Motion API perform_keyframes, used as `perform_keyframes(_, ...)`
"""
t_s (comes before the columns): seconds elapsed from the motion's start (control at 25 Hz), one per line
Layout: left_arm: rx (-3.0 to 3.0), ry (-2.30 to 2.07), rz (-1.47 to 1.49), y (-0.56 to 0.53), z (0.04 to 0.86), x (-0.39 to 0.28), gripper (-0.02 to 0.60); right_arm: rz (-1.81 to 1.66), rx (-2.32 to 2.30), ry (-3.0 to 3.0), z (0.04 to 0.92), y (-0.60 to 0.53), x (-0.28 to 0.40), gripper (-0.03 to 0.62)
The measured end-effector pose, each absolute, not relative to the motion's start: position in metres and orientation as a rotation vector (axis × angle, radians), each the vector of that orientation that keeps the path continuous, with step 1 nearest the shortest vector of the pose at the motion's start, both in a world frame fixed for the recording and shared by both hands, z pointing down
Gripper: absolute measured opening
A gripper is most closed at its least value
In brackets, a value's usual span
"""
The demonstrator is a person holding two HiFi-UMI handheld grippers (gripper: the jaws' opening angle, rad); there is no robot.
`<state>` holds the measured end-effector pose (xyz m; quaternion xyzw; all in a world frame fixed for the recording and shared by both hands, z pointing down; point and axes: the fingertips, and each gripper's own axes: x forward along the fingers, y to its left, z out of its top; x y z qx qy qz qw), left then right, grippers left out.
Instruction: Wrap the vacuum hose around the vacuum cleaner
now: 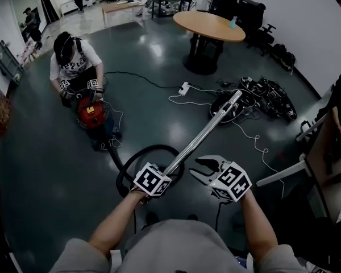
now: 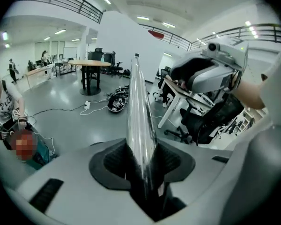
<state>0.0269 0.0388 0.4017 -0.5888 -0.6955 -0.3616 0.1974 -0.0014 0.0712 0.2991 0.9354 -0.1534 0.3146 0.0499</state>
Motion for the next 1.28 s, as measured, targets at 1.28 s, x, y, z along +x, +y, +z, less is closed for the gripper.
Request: perform_keyframes(1.28,-2.130,-1.916,-1.114,0.038,0.410,0.034,0.160,0.893,3.938,-0.665,0.356,0.061,0.143,0.235)
